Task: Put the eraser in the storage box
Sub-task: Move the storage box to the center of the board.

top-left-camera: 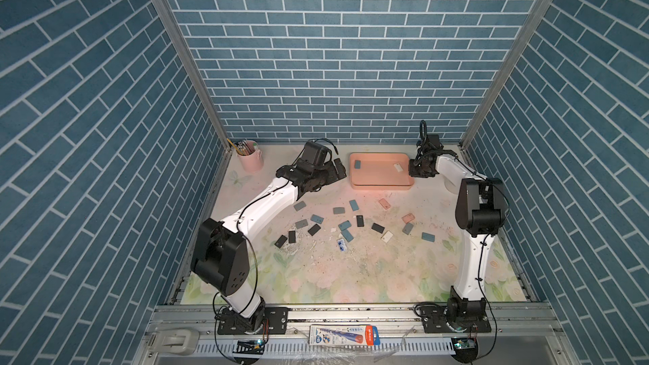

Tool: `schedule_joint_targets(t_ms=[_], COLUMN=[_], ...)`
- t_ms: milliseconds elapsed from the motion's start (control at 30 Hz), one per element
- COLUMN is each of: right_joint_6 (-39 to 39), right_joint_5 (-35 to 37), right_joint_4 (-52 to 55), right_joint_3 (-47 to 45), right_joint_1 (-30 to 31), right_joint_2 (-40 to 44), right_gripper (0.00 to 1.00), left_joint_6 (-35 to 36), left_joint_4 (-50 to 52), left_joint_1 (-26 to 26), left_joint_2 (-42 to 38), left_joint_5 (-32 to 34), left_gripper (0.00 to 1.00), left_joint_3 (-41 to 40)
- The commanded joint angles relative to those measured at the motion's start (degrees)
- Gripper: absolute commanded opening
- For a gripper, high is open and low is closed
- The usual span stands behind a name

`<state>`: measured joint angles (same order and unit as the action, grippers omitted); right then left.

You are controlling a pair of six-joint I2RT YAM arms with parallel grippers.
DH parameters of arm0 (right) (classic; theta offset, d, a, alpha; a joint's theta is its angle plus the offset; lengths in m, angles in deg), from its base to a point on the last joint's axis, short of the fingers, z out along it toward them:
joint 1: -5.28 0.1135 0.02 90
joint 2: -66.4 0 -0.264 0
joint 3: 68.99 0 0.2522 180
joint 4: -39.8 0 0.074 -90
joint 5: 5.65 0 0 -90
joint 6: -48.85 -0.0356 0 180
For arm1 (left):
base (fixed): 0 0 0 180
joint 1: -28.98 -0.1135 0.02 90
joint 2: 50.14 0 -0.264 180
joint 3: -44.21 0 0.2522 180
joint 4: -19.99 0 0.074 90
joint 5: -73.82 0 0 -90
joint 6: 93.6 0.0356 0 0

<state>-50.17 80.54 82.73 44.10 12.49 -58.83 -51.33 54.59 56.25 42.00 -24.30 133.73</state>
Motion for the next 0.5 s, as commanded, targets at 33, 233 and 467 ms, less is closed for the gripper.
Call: schedule_joint_targets(t_ms=[33, 233, 467], right_joint_6=[0.7, 1.5, 3.5], right_joint_5=[-0.2, 2.5, 5.4], right_joint_4=[3.3, 3.5, 2.2], right_joint_3=[1.1, 0.7, -1.6], right_joint_1=[1.2, 3.5, 8.1], right_joint_2=[-2.6, -2.2, -0.8], right_gripper=[0.16, 0.08, 0.00], left_joint_6=[-8.7, -2.0, 2.4], left_joint_4=[-10.7, -10.4, -5.0], left_joint_1=[-6.8, -6.1, -6.1], left_joint_2=[1.4, -2.3, -5.0], left_joint_5=[-13.7, -11.8, -8.3], left_gripper=[1.00, 1.00, 1.00], left_joint_3=[-10.7, -11.5, -8.3])
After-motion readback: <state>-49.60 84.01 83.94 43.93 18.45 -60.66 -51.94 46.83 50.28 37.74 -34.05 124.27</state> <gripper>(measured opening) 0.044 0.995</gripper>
